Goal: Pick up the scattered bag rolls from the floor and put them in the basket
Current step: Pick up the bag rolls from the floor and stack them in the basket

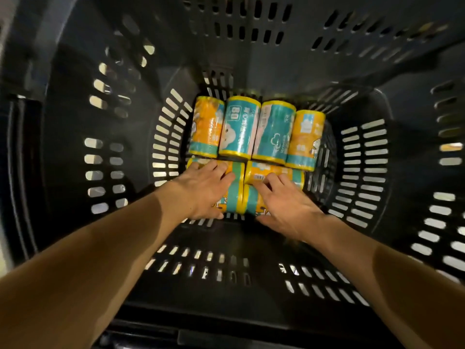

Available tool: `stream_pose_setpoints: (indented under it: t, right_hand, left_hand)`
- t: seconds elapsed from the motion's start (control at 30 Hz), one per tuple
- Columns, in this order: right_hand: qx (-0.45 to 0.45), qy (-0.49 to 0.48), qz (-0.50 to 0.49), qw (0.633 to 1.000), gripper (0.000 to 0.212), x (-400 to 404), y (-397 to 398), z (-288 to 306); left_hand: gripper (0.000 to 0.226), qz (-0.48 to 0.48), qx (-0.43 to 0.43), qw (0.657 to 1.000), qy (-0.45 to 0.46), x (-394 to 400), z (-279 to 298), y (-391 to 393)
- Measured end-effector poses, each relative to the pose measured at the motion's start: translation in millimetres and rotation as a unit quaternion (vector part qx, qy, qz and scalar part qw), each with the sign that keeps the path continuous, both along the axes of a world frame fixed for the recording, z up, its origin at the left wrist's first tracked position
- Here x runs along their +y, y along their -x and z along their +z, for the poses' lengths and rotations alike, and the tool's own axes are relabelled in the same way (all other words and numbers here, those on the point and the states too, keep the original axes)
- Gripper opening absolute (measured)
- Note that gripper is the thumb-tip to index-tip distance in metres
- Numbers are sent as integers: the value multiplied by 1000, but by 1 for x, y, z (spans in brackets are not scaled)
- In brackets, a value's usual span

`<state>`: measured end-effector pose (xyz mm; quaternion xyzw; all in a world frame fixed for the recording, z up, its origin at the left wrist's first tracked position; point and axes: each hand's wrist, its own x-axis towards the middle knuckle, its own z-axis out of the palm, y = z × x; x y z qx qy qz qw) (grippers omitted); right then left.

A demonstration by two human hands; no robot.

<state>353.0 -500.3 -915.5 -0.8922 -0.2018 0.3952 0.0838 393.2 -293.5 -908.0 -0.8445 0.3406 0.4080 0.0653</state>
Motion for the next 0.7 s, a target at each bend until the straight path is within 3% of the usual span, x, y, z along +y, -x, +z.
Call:
stream_pose_setpoints:
  t: [0.17,0.33,0.57,0.7]
  right_hand:
    - [15,10,5,1000,80,0,-3,5]
    - [28,14,-26,999,72,-2,-4,24]
    - [37,13,-70,997,58,-8,-11,52]
    - [30,1,-88,996,52,-10,-17,81]
  left_hand:
    - [84,19,15,1000,3,3,7,4]
    - [62,35,10,999,-6,3,16,7]
    - [83,39,26,997,-63,-4,23,6]
    - [71,86,37,994,-54,-5,53,-3]
